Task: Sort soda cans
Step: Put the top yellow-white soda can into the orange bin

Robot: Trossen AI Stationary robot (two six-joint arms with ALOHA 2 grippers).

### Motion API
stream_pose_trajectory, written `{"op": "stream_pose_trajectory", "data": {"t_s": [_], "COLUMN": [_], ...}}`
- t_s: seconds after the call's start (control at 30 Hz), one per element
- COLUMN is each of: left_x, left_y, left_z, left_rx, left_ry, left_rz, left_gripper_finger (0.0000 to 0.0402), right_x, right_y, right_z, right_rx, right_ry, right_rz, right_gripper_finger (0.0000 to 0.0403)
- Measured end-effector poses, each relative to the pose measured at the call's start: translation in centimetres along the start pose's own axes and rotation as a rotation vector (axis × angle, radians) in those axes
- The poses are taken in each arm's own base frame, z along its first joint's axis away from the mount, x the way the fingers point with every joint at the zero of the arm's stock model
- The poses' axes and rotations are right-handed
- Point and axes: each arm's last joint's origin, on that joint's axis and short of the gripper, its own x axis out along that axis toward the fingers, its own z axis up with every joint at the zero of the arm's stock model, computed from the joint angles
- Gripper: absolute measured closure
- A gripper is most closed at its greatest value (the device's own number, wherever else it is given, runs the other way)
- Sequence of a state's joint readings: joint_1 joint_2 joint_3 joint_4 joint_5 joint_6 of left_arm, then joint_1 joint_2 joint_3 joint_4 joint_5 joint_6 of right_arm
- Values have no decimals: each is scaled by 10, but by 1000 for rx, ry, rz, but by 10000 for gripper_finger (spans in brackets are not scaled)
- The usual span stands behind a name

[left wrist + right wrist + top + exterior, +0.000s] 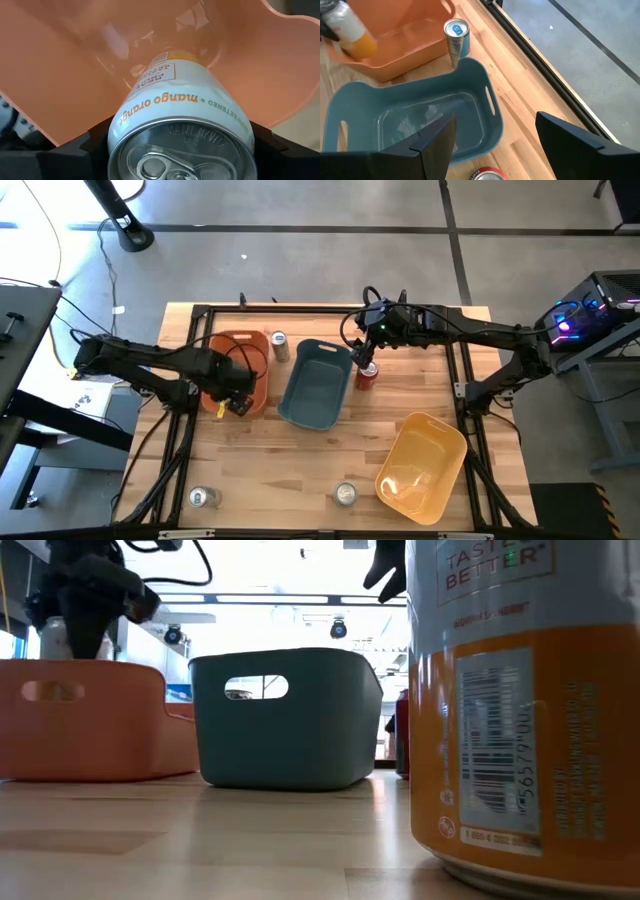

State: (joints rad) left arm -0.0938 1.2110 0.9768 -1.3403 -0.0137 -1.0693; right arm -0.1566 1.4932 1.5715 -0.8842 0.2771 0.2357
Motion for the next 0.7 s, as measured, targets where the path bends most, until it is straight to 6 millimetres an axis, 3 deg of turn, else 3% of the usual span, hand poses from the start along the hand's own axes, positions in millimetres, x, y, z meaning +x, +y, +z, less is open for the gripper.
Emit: {"op": "stream_pose_trajectory", "data": {"t_s": [0.2, 0.33, 0.5, 0.7], "left_x": [0, 0, 0, 7], "left_y": [-6, -4, 8, 34], "left_z": [-11, -6, 17, 60], "left_rx": [-12, -10, -31, -37], "left_ry": [19, -28, -118, -121], "left_rz": [-11, 7, 61, 101], "left_gripper_finger": [120, 120, 120, 120], "right_x": [0, 0, 0, 0], "right_y": [0, 1, 1, 1], "right_z": [3, 4, 6, 7], "right_rx": [-2, -15, -18, -6], "right_ry": [-25, -38, -57, -69], "right_rz": [5, 8, 12, 15], "right_gripper_finger": [134, 134, 134, 134]}}
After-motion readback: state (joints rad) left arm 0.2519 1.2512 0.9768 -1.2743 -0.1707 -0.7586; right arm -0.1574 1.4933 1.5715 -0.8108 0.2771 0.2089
